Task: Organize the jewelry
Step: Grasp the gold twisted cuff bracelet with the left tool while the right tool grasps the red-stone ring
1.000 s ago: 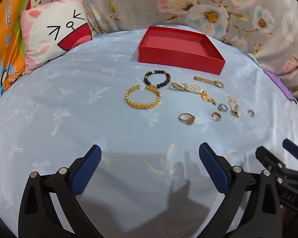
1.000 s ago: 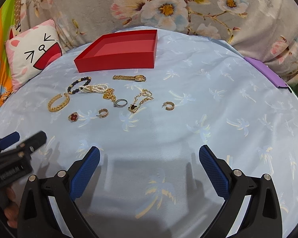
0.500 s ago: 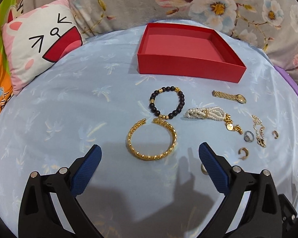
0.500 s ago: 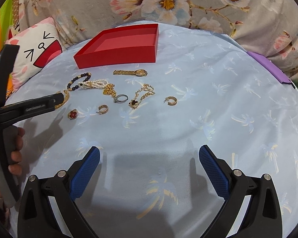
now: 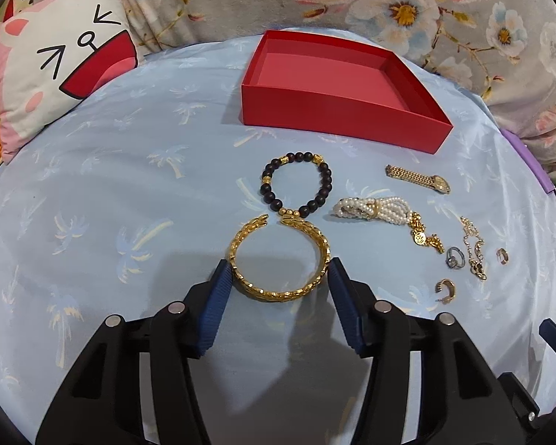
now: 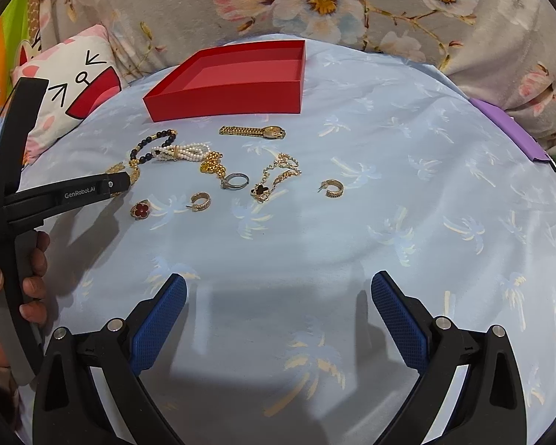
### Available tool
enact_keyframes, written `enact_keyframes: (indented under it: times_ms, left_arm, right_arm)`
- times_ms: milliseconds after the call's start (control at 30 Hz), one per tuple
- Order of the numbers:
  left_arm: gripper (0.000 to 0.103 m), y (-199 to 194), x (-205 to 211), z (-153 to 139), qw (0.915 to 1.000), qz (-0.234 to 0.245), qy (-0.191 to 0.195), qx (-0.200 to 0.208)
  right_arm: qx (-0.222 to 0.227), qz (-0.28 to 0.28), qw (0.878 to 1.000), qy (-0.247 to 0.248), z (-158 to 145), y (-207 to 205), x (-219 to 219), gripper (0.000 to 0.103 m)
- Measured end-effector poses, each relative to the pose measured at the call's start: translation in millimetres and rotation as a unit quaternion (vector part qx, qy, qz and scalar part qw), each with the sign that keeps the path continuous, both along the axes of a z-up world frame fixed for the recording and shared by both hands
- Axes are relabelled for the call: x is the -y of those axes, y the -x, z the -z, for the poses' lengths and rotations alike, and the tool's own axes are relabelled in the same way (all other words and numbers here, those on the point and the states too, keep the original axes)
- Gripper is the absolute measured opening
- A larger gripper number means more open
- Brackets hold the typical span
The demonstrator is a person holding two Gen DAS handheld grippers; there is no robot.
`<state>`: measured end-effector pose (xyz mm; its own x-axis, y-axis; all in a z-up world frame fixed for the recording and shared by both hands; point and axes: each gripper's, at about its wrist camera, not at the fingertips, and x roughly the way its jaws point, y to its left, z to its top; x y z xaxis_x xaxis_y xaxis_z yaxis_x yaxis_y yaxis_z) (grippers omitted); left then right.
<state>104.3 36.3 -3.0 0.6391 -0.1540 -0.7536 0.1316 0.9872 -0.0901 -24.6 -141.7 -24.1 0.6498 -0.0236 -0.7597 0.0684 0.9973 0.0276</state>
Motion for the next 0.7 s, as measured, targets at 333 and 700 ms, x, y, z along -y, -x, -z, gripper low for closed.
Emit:
enact_keyframes:
  times_ms: [333,700]
  left_arm:
    - [0.052,12,-22,-15,0.9995,-0.018,0.007,0.027]
    - [0.052,16,-44,-18,0.9985,-0.039,0.005,0.038]
  right_arm:
    - [0.016,-0.098,0.995,0.012,-30,-28,-33,0.089]
    - [-0.032,-0.195,0.98,-0.002,-8,-75,-85,0.053]
